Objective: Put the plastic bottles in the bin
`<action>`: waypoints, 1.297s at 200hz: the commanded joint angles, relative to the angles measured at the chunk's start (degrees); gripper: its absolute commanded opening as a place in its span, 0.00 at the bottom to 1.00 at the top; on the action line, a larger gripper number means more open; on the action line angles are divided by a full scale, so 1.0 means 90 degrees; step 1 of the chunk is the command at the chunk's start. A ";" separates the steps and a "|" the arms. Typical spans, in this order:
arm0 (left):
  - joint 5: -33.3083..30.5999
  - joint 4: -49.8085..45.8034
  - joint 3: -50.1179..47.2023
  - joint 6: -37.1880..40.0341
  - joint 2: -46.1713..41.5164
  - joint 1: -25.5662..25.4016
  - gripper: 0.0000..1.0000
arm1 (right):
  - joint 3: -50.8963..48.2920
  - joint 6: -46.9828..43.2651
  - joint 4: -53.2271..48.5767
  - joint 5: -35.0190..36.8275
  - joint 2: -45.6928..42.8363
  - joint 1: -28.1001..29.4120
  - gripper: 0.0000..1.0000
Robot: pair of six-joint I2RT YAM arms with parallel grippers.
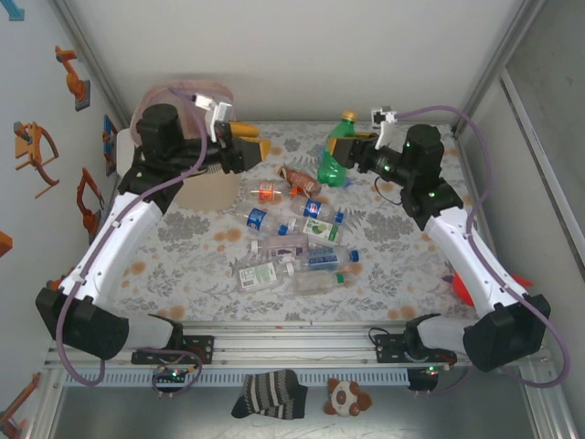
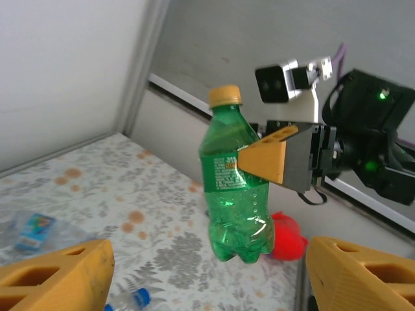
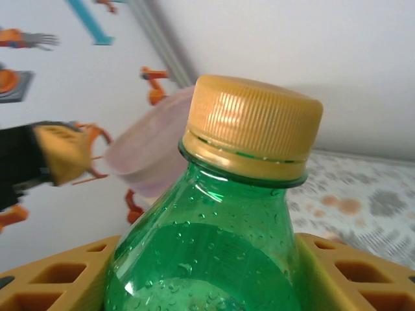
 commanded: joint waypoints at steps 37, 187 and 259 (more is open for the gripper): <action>0.1163 0.0780 0.0114 0.0173 0.0210 -0.0611 0.89 | 0.0293 -0.0916 0.1244 -0.0854 -0.0341 0.0701 0.48; 0.2166 0.1537 0.0229 0.0004 0.0402 -0.1302 0.75 | 0.0791 -0.0274 0.2067 -0.1237 0.0086 0.1566 0.48; 0.1771 0.1329 0.0129 0.0293 0.0226 -0.1311 0.53 | 0.0703 -0.0457 0.1818 -0.1105 -0.0087 0.1658 0.48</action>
